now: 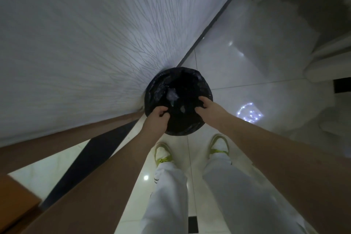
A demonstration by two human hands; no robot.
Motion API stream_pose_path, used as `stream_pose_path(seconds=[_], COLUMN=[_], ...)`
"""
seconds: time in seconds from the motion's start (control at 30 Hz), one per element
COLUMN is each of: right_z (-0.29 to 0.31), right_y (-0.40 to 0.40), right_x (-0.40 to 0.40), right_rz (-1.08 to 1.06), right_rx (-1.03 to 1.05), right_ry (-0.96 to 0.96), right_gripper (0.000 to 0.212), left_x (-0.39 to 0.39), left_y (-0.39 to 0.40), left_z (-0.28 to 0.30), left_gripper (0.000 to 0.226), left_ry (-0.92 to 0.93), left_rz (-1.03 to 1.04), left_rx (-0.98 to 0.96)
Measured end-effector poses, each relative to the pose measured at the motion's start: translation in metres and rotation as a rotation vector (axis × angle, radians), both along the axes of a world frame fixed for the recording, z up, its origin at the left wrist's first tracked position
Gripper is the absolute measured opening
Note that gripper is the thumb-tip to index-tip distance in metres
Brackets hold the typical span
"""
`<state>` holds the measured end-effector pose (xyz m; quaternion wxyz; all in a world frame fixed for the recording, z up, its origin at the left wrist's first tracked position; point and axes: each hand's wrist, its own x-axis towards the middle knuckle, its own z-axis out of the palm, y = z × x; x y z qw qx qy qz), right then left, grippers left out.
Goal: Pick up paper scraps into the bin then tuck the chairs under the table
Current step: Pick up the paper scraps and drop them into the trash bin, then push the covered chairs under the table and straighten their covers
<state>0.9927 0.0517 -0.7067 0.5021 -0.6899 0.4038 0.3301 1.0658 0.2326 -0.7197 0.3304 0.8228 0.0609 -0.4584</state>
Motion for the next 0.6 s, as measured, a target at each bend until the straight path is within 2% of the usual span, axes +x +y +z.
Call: stream_pose_path(seconds=[0.2,0.3,0.47,0.6], right_z=[0.05,0.094,0.168,0.225], right_y=[-0.01,-0.011,-0.009,-0.005], right_x=[-0.045,-0.073,-0.131,-0.176], right_rz=[0.159,0.243,0.422,0.448], right_rx=[-0.079,-0.095,-0.18,-0.207], right_ry=[0.011,0.069,0.114,0.156], right_gripper=[0.056,0.055,0.05,0.048], left_x=[-0.022,-0.038,-0.071,-0.1], left_y=[0.004,0.014,0.033,0.038], left_z=[0.06,0.098,0.159,0.208], left_gripper=[0.033,0.034,0.03,0.037], left_ry=[-0.068,-0.095,-0.116,-0.175], left_rz=[-0.395,-0.59,-0.84,-0.96], left_rx=[0.12,0.171,0.232,0.268])
